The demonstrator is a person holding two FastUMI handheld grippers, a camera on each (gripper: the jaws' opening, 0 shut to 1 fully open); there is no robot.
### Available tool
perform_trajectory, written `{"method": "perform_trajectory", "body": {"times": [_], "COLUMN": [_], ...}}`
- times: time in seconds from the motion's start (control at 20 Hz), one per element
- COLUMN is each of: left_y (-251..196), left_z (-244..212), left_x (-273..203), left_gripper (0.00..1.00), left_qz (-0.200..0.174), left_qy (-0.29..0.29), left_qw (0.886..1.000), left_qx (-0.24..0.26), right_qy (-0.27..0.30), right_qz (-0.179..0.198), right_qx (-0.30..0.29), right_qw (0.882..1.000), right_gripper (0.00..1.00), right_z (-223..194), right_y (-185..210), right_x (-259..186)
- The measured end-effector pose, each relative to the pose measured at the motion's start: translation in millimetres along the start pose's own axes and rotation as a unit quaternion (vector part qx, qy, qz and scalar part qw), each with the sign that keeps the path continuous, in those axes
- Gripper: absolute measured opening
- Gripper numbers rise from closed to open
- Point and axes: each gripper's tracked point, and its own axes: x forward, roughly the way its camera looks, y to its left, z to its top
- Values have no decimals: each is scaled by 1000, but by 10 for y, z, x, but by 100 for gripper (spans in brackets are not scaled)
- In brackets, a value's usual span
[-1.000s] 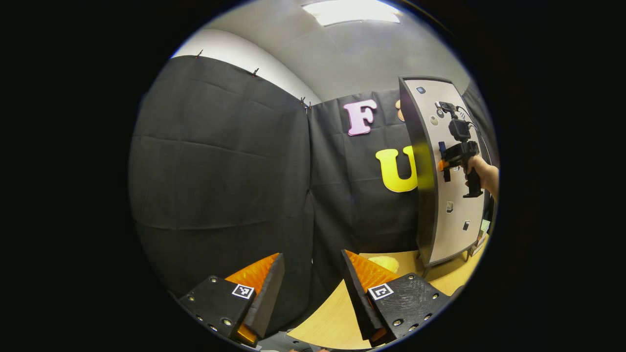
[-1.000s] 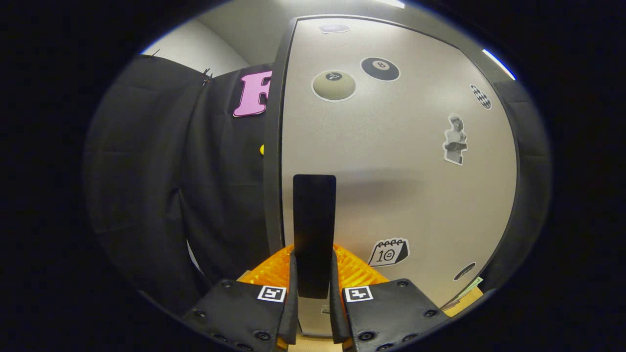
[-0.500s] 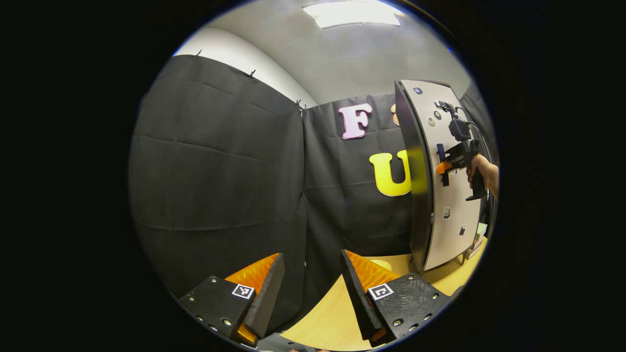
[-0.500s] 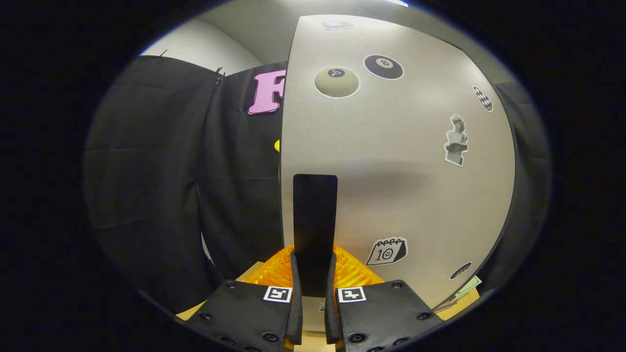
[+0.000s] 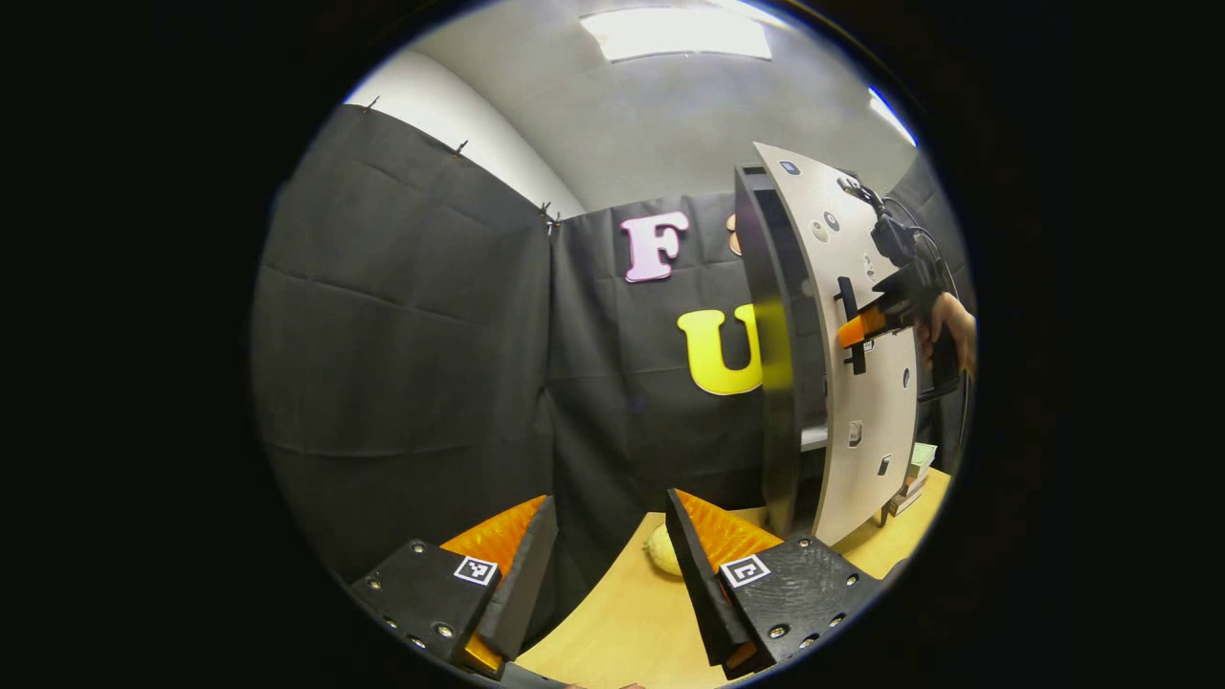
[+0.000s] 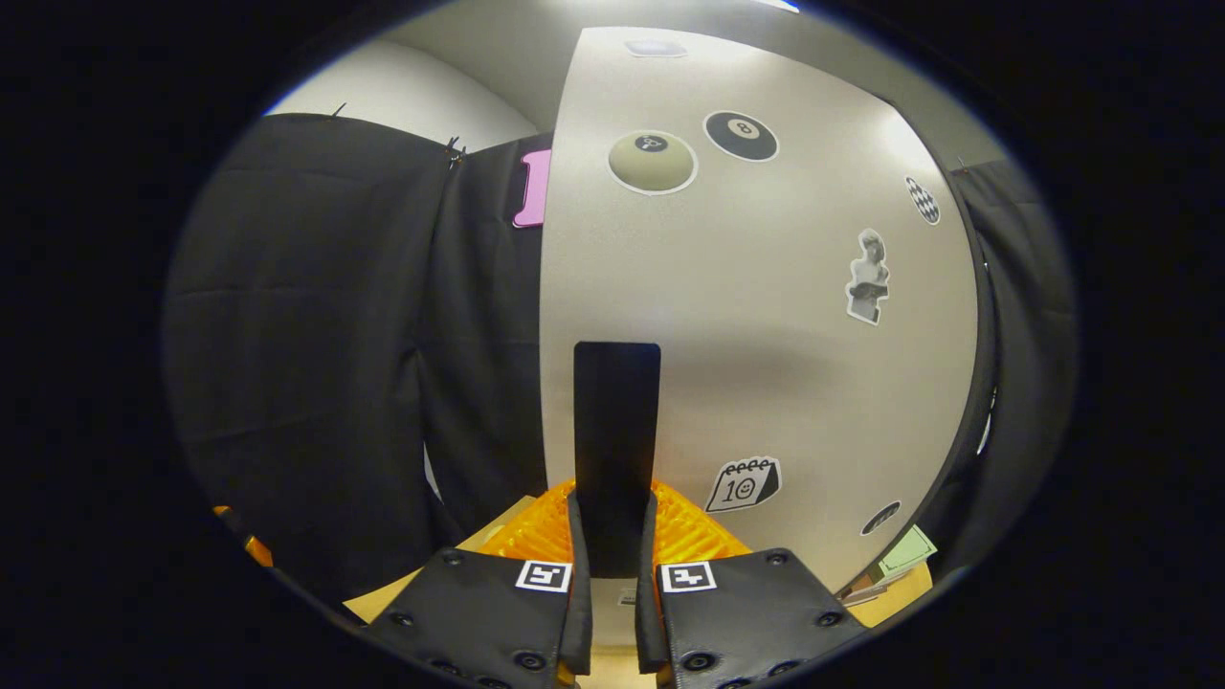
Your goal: Open the cabinet door with the right hand, grasp the bottle in the cabinet with the left hand and place it on the coaster, then close the cabinet door with the right hand.
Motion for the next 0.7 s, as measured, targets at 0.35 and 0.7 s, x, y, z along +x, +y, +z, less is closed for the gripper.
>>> {"method": "perform_trajectory", "body": {"times": [0.35, 0.7], "left_y": [-117, -222], "left_z": [-18, 38], "left_x": [44, 14], "left_gripper": [64, 66], "left_qz": [-39, -96], "left_qy": [-6, -10], "left_qw": [999, 995], "left_qx": [-4, -14], "right_qy": [3, 3], "right_qz": [6, -4], "right_qx": [-1, 2], "right_qw": [1000, 1000], "right_gripper": [20, 20], "right_z": [8, 12], "right_y": [-56, -107], "right_x": [-20, -36]}}
